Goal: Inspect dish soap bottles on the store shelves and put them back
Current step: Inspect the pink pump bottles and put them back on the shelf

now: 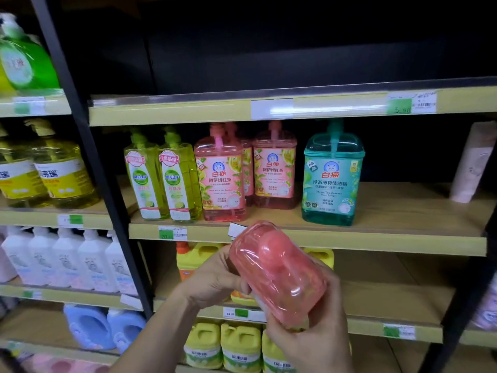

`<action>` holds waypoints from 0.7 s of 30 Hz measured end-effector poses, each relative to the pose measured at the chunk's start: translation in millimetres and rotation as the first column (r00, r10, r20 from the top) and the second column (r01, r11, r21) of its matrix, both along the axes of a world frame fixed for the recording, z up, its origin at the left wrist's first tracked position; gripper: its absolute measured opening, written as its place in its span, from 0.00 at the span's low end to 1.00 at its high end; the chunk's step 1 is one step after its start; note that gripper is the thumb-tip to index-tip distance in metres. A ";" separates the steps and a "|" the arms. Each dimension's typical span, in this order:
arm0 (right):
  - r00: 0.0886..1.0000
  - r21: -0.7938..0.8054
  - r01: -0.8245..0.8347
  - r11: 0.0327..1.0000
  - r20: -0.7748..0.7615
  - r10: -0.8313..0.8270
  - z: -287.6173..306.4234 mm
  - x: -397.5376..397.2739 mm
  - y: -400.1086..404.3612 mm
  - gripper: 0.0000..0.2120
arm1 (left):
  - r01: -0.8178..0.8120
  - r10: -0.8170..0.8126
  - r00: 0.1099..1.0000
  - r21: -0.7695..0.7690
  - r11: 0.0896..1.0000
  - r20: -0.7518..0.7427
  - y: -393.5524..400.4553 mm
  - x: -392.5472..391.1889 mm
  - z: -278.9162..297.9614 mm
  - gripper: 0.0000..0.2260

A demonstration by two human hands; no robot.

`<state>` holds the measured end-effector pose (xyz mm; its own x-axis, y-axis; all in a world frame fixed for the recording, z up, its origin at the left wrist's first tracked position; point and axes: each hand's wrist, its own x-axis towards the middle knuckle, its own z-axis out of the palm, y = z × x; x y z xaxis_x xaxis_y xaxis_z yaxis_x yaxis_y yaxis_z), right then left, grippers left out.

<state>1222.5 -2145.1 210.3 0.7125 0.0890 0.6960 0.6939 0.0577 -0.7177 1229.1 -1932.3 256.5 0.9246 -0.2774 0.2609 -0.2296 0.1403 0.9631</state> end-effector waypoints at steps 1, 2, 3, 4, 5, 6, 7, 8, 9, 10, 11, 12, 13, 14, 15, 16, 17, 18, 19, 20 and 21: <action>0.999 0.002 -0.035 0.999 -0.002 0.035 0.8 4.0 -2.4 0.50 | 0.012 -0.012 1.000 0.027 1.000 0.002 1.0 -1.5 5.6 0.30; 0.997 0.013 -0.078 0.997 -0.017 0.079 3.0 7.3 -4.8 0.49 | 0.009 -0.009 1.000 0.056 0.998 -0.006 1.5 -3.3 10.9 0.29; 0.992 0.027 -0.120 0.992 -0.020 0.121 5.9 10.0 -7.0 0.48 | 0.002 -0.001 1.000 0.080 0.997 -0.014 2.2 -4.9 14.5 0.28; 0.988 0.034 -0.153 0.988 -0.003 0.154 8.1 12.4 -8.7 0.46 | -0.009 0.010 1.000 0.096 0.995 -0.011 2.7 -6.7 17.5 0.27; 0.984 0.034 -0.179 0.983 0.019 0.178 9.7 14.6 -10.4 0.44 | -0.021 0.022 1.000 0.111 0.994 -0.001 3.1 -8.3 20.3 0.26; 0.980 0.035 -0.199 0.979 0.034 0.198 10.7 16.9 -11.8 0.43 | -0.026 0.024 1.000 0.133 0.991 0.017 2.1 -10.3 24.7 0.26; 0.977 0.043 -0.214 0.976 0.034 0.213 12.0 19.4 -13.3 0.43 | -0.022 0.015 0.999 0.170 0.985 0.040 0.4 -12.6 30.3 0.28; 0.975 0.055 -0.220 0.974 0.021 0.219 12.0 21.6 -14.7 0.43 | -0.012 -0.001 0.998 0.218 0.976 0.057 -1.9 -15.8 37.6 0.31; 0.977 0.071 -0.215 0.974 0.007 0.215 11.7 24.0 -15.7 0.43 | -0.008 -0.015 0.997 0.285 0.959 0.078 -4.3 -19.8 45.1 0.35; 0.979 0.080 -0.203 0.976 0.000 0.204 10.6 26.8 -17.2 0.44 | -0.025 -0.018 0.993 0.357 0.934 0.115 -7.0 -25.0 52.9 0.42; 0.982 0.081 -0.188 0.979 0.006 0.188 9.2 29.4 -18.5 0.44 | -0.071 -0.008 0.984 0.427 0.901 0.180 -10.1 -32.6 60.3 0.49; 0.985 0.081 -0.174 0.981 0.027 0.172 7.4 32.1 -19.9 0.44 | -0.141 0.004 0.962 0.486 0.862 0.272 -13.2 -42.3 68.0 0.55; 0.986 0.086 -0.162 0.983 0.050 0.159 6.3 34.3 -21.6 0.43 | -0.225 0.006 0.923 0.526 0.820 0.385 -16.6 -52.8 75.1 0.57; 0.987 0.090 -0.156 0.984 0.064 0.151 6.1 36.1 -23.3 0.44 | -0.302 -0.007 0.870 0.543 0.783 0.494 -21.5 -63.2 81.4 0.55; 0.986 0.086 -0.155 0.984 0.079 0.148 6.5 37.5 -25.1 0.44 | -0.354 -0.023 0.822 0.543 0.762 0.568 -27.9 -72.5 86.0 0.49; 0.984 0.073 -0.154 0.985 0.101 0.146 6.4 38.3 -26.0 0.44 | -0.374 -0.029 0.796 0.529 0.762 0.605 -34.9 -79.4 89.6 0.40; 0.982 0.058 -0.152 0.987 0.119 0.145 6.2 38.5 -25.8 0.44 | -0.375 -0.021 0.784 0.501 0.780 0.620 -40.8 -83.1 91.1 0.32; 0.981 0.049 -0.155 0.987 0.122 0.148 5.8 38.2 -25.1 0.44 | -0.384 -0.003 0.769 0.467 0.797 0.639 -45.4 -84.4 91.6 0.24; 0.981 0.050 -0.164 0.985 0.115 0.158 6.0 37.5 -23.9 0.43 | -0.411 0.027 0.749 0.432 0.803 0.662 -49.4 -84.0 90.8 0.19; 0.980 0.054 -0.173 0.983 0.107 0.166 5.7 36.9 -23.2 0.43 | -0.443 0.057 0.727 0.403 0.801 0.685 -53.0 -83.2 89.6 0.16; 0.980 0.059 -0.178 0.982 0.104 0.171 5.6 36.5 -22.9 0.43 | -0.467 0.074 0.707 0.386 0.795 0.704 -55.8 -82.6 87.6 0.15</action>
<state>1259.0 -2168.0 215.9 0.6179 0.1567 0.7705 0.7358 0.2302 -0.6369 1146.4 -1988.1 344.0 0.6444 -0.3097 0.6992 -0.7395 -0.4850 0.4668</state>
